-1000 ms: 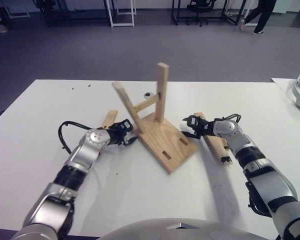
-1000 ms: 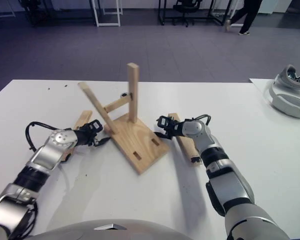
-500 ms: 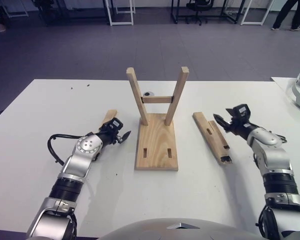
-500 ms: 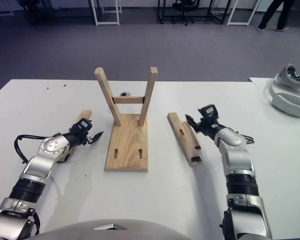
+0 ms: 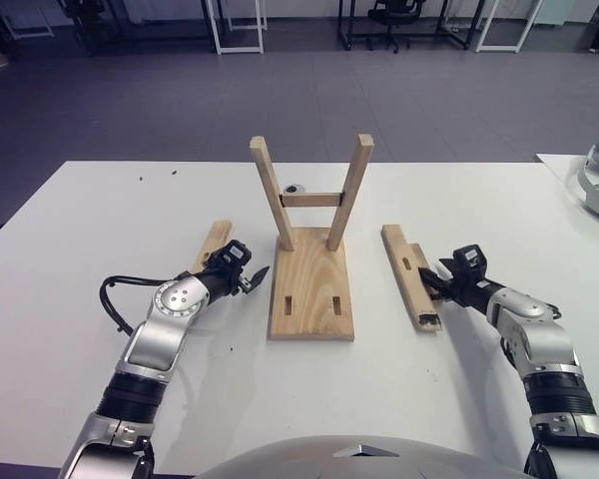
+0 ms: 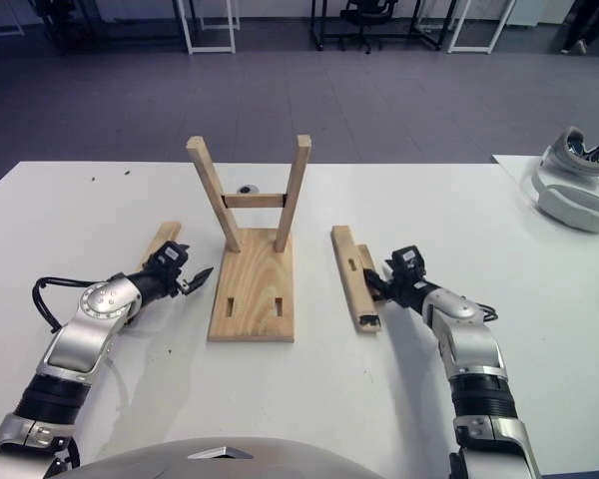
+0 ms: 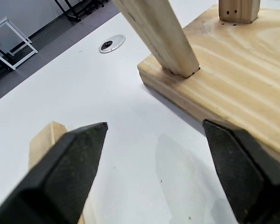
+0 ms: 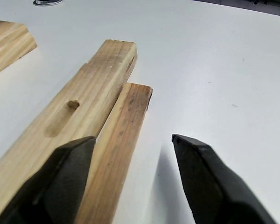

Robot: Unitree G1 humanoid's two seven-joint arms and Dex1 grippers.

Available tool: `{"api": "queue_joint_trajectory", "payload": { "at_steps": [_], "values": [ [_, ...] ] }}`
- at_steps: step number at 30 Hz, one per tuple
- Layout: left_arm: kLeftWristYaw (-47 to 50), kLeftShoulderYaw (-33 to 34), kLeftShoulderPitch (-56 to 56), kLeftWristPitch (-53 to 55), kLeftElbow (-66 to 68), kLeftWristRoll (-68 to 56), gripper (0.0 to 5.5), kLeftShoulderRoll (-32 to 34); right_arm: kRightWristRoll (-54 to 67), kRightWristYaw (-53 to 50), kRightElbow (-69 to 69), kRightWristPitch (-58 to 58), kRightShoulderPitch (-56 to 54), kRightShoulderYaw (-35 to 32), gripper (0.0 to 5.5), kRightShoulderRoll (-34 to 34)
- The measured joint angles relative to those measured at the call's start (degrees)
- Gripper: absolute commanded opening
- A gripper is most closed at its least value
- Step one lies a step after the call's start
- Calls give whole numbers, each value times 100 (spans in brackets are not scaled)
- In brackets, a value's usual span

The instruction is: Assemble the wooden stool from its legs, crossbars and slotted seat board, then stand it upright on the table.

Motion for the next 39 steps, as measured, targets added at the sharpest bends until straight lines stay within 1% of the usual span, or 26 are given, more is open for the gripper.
{"api": "queue_joint_trajectory", "payload": {
  "at_steps": [7,11,14,16,17,19,20,22,23,24,25,26,28,29,33,39],
  "values": [
    [19,-24,143,92,-128,30,376,-46,45,-200,-498,396,304,67,311,186],
    [65,-40,186,129,-227,44,376,-67,-7,-504,-882,736,465,138,244,217],
    [93,-17,267,261,-624,-57,376,-175,-16,-627,-1001,832,522,129,177,214],
    [80,141,337,541,-1136,-538,376,-393,-40,-644,-995,829,512,138,148,200],
    [-5,283,357,773,-1478,-1031,376,-569,-103,-695,-914,698,495,171,133,159],
    [-52,633,266,1264,-2267,-2443,376,-1128,-387,-1008,-530,206,392,145,132,91],
    [-6,879,13,1476,-2563,-3143,376,-1399,-467,-1242,-326,30,318,-32,132,110],
    [487,1464,-526,1696,-2691,-3984,376,-1647,-158,-1370,-585,-36,-104,-387,132,214],
    [884,1806,-925,1756,-2679,-4457,376,-1793,7,-1331,-1126,-185,-574,-460,132,211],
    [1226,2099,-1278,1812,-2620,-4916,358,-1911,41,-1189,-1756,-379,-1024,-310,132,204],
    [1517,2305,-1595,1834,-2517,-5377,342,-1997,-22,-975,-2356,-661,-1357,76,132,195],
    [1718,2396,-1805,1852,-2447,-5694,325,-2073,-68,-817,-2768,-831,-1484,453,132,226],
    [2125,2510,-2247,1920,-2238,-6372,292,-2197,-64,-562,-3467,-946,-1579,1300,132,540],
    [2279,2515,-2370,1948,-2163,-6576,268,-2220,-38,-515,-3649,-951,-1621,1493,132,678],
    [2589,2396,-2522,1962,-2076,-7099,199,-2219,-28,-505,-3769,-993,-1971,1575,132,843],
    [2741,2179,-2455,2030,-2070,-7343,102,-2049,-70,-480,-3745,-1092,-2000,1625,132,884]
  ]
}}
